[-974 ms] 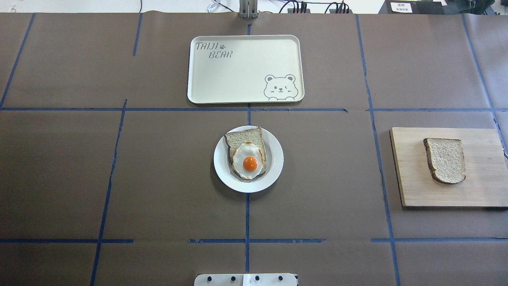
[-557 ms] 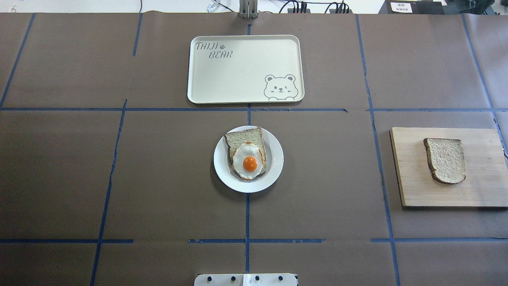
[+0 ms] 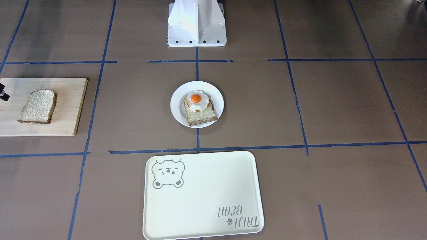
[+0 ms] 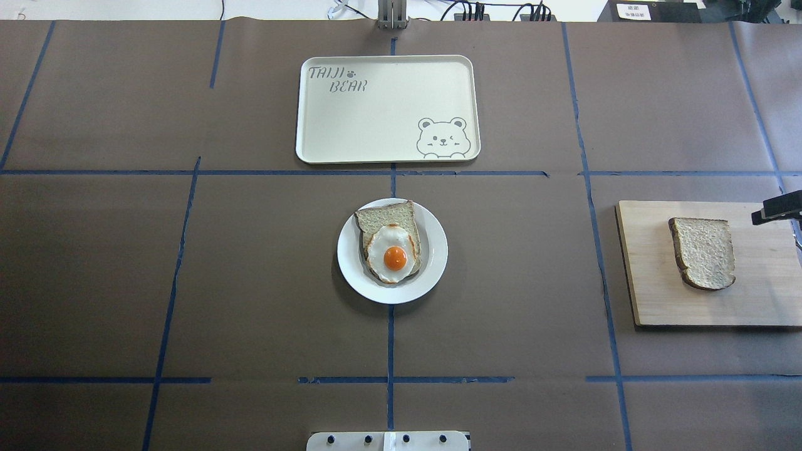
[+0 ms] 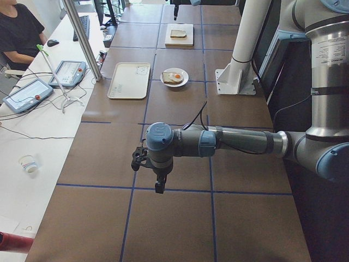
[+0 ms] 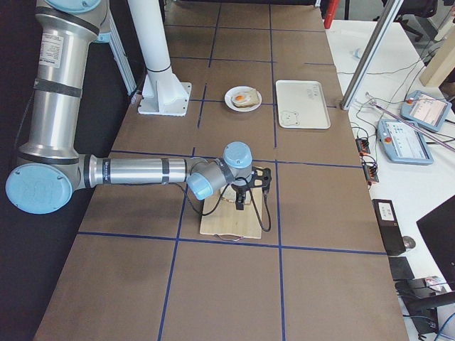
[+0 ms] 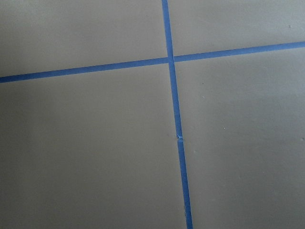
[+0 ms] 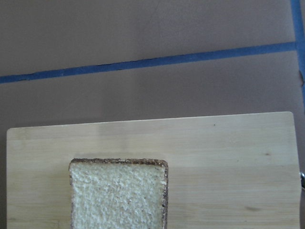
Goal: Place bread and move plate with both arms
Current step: 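Lower the right gripper over the bread slice on the bamboo board and grasp it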
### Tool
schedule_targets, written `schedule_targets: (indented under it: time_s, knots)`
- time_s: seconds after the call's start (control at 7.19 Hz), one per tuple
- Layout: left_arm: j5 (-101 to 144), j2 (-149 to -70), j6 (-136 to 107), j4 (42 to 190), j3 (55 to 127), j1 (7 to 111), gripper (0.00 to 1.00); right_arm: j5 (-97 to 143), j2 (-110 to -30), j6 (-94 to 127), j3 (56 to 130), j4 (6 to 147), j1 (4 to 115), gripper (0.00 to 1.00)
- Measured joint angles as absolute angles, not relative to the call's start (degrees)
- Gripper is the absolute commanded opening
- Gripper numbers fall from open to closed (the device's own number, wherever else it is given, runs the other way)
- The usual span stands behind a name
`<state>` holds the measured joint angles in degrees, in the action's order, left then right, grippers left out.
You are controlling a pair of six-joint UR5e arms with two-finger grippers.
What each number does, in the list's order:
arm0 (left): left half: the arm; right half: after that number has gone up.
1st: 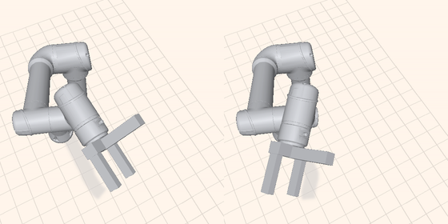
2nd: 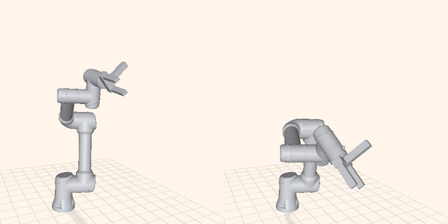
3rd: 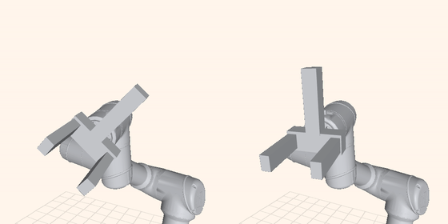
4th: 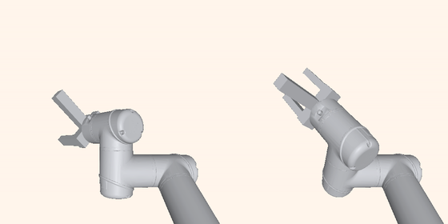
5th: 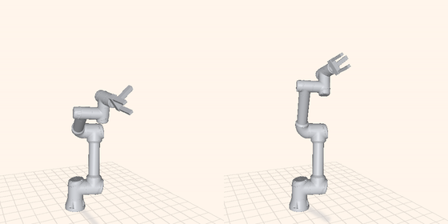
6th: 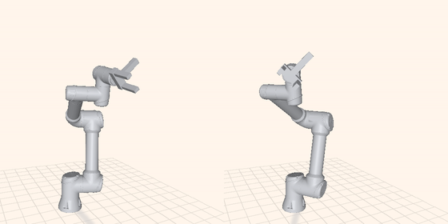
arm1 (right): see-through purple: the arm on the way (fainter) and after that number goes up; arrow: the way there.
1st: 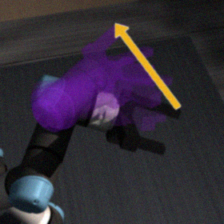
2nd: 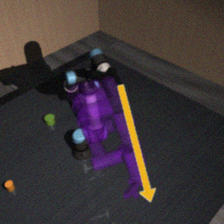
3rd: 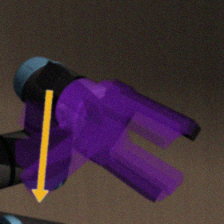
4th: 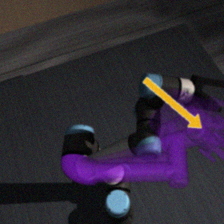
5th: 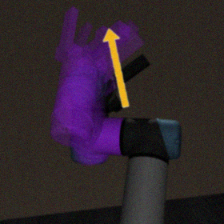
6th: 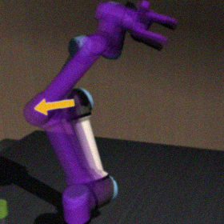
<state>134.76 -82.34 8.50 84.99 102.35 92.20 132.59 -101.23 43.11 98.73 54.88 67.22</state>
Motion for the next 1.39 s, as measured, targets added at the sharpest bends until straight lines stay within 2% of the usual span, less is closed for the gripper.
schedule_targets:
  time_s: [0.42,0.84,1.11,1.39]
  knots:
    - [134.76,-82.11,7.33,84.99,102.91,92.20,1.00,129.41,-101.06,47.35,93.71,47.70,61.60,0.99]
    - [134.82,-82.09,6.79,84.99,103.28,92.25,1.00,128.99,-100.68,47.79,93.25,47.15,59.97,0.98]
    - [134.82,-82.05,6.77,84.99,103.34,92.27,1.00,128.96,-100.66,47.81,93.25,47.19,58.79,0.88]
    - [134.82,-82.06,6.77,84.99,103.31,92.26,1.00,128.82,-100.67,47.81,93.09,47.25,58.24,0.84]
